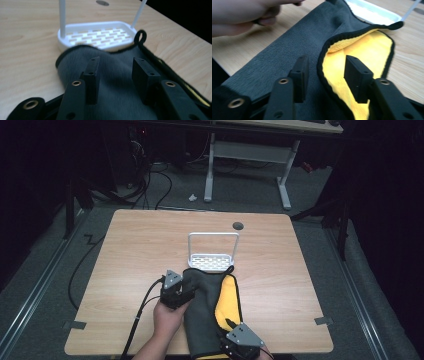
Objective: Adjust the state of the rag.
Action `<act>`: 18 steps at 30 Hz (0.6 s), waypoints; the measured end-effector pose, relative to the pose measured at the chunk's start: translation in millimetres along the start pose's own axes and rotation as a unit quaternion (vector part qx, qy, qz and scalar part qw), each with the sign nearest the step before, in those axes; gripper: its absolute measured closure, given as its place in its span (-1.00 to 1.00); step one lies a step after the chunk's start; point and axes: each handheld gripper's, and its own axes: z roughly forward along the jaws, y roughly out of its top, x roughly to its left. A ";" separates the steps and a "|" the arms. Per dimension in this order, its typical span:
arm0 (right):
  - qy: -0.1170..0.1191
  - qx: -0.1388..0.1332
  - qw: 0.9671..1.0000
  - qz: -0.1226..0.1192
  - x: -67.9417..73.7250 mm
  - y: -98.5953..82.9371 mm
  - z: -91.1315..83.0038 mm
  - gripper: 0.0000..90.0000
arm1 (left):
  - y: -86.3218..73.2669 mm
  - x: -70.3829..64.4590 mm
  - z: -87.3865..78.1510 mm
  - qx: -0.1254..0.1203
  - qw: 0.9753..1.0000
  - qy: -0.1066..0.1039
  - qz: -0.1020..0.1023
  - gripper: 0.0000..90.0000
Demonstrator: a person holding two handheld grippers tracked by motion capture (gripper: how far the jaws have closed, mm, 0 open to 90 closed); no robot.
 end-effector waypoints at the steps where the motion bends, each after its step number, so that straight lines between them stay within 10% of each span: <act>1: -0.001 0.003 1.000 -0.003 -0.6 0.7 3.4 0.44 | -3.1 -1.7 -3.3 0.002 1.000 0.002 0.004 0.28; 5: -0.012 0.013 1.000 -0.002 -8.9 0.8 9.2 0.90 | -13.9 -10.5 -13.5 0.020 0.999 0.005 0.030 0.16; 13: -0.059 0.045 0.996 0.056 -52.8 -19.0 13.4 0.88 | -25.0 -13.0 -6.9 0.062 0.997 0.026 0.048 0.15; 18: -0.049 0.075 0.993 0.077 -64.4 -31.6 18.7 0.84 | -27.2 -15.7 -1.7 0.086 0.993 0.039 0.066 0.18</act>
